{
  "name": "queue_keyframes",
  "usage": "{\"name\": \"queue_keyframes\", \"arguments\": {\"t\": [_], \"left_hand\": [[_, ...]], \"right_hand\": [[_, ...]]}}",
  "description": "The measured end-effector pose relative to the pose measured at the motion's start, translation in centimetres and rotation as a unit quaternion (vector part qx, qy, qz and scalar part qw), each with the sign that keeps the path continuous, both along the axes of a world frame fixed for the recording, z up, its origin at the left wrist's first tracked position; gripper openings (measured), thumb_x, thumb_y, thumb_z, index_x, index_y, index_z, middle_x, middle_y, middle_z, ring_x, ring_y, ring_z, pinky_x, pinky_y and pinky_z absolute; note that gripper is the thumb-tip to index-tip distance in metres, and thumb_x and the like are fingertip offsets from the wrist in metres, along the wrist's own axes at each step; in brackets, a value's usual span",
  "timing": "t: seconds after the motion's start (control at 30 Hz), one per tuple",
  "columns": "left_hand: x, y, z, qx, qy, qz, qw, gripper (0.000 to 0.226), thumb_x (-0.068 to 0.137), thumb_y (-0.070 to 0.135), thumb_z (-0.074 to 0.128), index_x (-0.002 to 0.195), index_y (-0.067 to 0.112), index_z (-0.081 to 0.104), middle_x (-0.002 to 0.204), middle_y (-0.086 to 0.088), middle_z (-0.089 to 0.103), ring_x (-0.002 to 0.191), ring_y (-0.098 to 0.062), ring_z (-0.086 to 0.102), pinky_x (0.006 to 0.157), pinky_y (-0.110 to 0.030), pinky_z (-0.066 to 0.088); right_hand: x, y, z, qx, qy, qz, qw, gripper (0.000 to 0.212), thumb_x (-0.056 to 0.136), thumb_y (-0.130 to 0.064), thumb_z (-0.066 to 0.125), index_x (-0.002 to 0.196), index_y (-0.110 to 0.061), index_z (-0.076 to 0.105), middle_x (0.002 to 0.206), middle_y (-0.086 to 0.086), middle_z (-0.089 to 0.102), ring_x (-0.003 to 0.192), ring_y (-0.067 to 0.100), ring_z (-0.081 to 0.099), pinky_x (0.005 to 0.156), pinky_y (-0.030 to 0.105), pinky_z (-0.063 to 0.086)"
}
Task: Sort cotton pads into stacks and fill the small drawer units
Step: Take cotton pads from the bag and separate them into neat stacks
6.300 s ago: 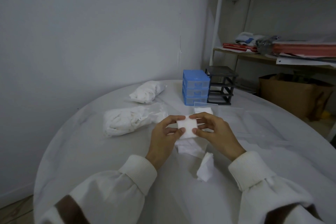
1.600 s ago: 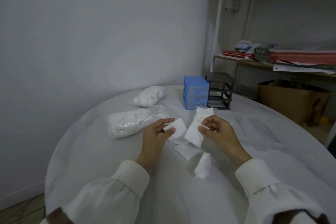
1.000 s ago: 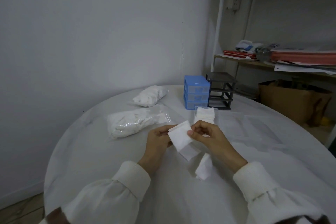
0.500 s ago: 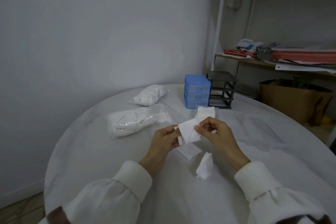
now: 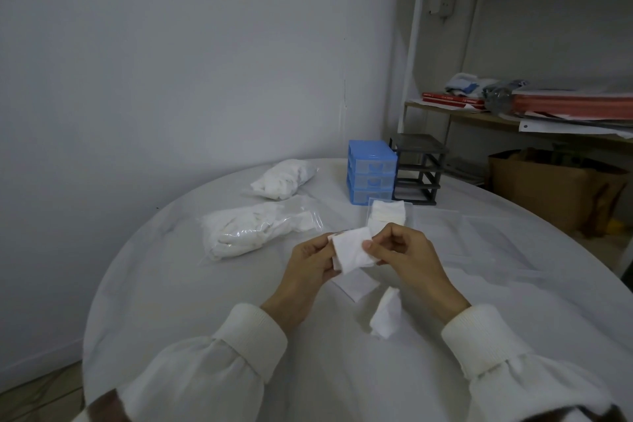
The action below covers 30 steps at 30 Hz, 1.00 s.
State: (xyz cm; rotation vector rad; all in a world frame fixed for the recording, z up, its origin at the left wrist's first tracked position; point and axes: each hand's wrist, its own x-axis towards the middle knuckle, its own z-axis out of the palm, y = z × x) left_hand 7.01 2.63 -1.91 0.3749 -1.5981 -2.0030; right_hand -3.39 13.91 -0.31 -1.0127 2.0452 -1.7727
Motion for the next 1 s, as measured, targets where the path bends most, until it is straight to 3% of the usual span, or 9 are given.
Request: {"name": "queue_keyframes", "arguments": {"t": [0.2,0.27,0.37,0.53,0.67,0.73,0.83,0.9,1.0], "left_hand": [[-0.2,0.1,0.6,0.063,-0.016,-0.05,0.997,0.033,0.095,0.038,0.042,0.102,0.018,0.066,0.099,-0.001,0.073,0.089,-0.012,0.07,0.069,-0.019,0.054],[-0.2,0.1,0.5,0.049,-0.016,-0.037,0.998,0.024,0.092,0.026,0.052,0.11,0.014,0.064,0.106,-0.005,0.07,0.091,-0.014,0.069,0.071,-0.019,0.054],[-0.2,0.0,-0.2,0.022,-0.014,-0.019,0.999,0.036,0.084,0.007,0.064,0.119,0.008,0.06,0.108,-0.01,0.07,0.098,-0.021,0.067,0.08,-0.023,0.055],[0.0,-0.3,-0.2,0.018,0.023,0.015,0.999,0.021,0.089,0.003,0.056,0.107,0.009,0.065,0.09,-0.003,0.074,0.082,-0.012,0.069,0.075,-0.023,0.056],[0.2,-1.0,0.4,0.049,0.029,0.093,0.994,0.012,0.092,0.006,0.054,0.094,0.009,0.065,0.075,0.004,0.072,0.068,-0.004,0.067,0.066,-0.018,0.056],[0.4,-1.4,0.5,0.047,0.03,0.13,0.99,0.012,0.093,0.008,0.054,0.097,0.006,0.065,0.081,0.0,0.07,0.073,-0.008,0.066,0.072,-0.021,0.055],[0.4,-1.8,0.4,0.047,0.023,0.168,0.984,0.012,0.093,0.008,0.054,0.097,0.007,0.065,0.088,-0.005,0.067,0.083,-0.015,0.062,0.077,-0.025,0.054],[0.3,-1.9,0.2,0.036,0.008,0.184,0.982,0.012,0.093,0.007,0.054,0.091,0.01,0.065,0.089,-0.007,0.066,0.086,-0.018,0.061,0.08,-0.028,0.053],[0.2,-2.1,0.0,0.019,-0.009,0.196,0.98,0.014,0.093,0.008,0.055,0.083,0.012,0.065,0.085,-0.006,0.065,0.083,-0.019,0.061,0.076,-0.027,0.052]], "right_hand": [[0.0,0.2,0.2,-0.016,0.01,-0.037,0.999,0.019,0.077,-0.012,0.074,0.064,-0.014,0.061,0.07,-0.002,0.064,0.073,0.012,0.06,0.072,0.02,0.046],[0.0,0.1,0.1,-0.021,0.01,-0.036,0.999,0.019,0.077,-0.01,0.073,0.063,-0.013,0.061,0.069,-0.003,0.063,0.072,0.011,0.059,0.07,0.019,0.045],[0.1,0.1,0.1,-0.02,0.013,-0.03,0.999,0.017,0.076,-0.008,0.074,0.064,-0.013,0.062,0.073,-0.002,0.065,0.075,0.011,0.061,0.07,0.019,0.046],[0.1,0.2,0.2,0.003,0.022,-0.012,1.0,0.011,0.076,-0.011,0.075,0.071,-0.02,0.07,0.078,-0.007,0.069,0.076,0.006,0.062,0.065,0.006,0.046],[-0.5,0.4,0.0,0.102,0.095,-0.022,0.99,0.006,0.078,-0.02,0.074,0.081,-0.02,0.07,0.084,-0.005,0.066,0.076,0.004,0.057,0.059,0.005,0.042],[-0.7,0.6,-0.4,0.174,0.123,0.011,0.977,0.017,0.075,-0.029,0.077,0.087,-0.021,0.068,0.086,-0.005,0.063,0.073,0.002,0.054,0.057,0.006,0.04],[-1.0,0.7,-1.0,0.274,0.171,0.042,0.946,0.025,0.071,-0.041,0.077,0.087,-0.028,0.063,0.088,-0.01,0.06,0.076,0.002,0.052,0.068,0.018,0.041],[-1.2,0.6,-1.1,0.285,0.171,0.049,0.942,0.02,0.072,-0.037,0.077,0.081,-0.029,0.062,0.087,-0.01,0.059,0.076,0.003,0.052,0.07,0.018,0.041],[-1.3,0.7,-0.9,0.269,0.16,0.078,0.947,0.016,0.078,-0.024,0.074,0.07,-0.027,0.061,0.08,-0.01,0.059,0.067,0.001,0.051,0.06,0.006,0.039]]}}
